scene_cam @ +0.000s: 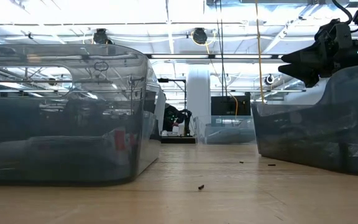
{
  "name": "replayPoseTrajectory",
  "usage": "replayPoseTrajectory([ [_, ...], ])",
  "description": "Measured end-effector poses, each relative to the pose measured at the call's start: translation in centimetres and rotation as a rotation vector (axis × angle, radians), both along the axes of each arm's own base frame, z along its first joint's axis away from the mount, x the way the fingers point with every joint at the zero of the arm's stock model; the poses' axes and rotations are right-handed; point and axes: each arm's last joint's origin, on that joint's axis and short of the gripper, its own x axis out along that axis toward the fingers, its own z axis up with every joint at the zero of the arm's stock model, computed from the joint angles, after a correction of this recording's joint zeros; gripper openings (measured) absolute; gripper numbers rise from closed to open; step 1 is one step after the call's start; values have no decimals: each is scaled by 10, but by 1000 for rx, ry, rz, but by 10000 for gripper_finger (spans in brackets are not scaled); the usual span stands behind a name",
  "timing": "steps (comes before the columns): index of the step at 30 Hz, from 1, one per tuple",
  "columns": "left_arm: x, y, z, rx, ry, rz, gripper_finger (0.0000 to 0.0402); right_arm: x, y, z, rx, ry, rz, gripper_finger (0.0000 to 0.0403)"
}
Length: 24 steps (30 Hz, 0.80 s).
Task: Pick & Place Travel size toiletries
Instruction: Return to Home Position
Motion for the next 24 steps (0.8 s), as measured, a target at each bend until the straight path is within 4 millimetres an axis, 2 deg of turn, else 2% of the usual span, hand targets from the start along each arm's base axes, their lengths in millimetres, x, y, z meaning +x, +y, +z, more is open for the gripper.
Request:
replayPoseTrajectory([
  [9,42,-7,-62,-61,62,135,255,0,0,0,0,0,0,216],
  [15,60,-12,-95,-89,-58,133,255,0,0,0,0,0,0,217],
  [19,59,-10,-102,-102,-61,183,255,0,0,0,0,0,0,219],
  [24,36,-1,-99,-132,-107,268,255,0,0,0,0,0,0,219],
])
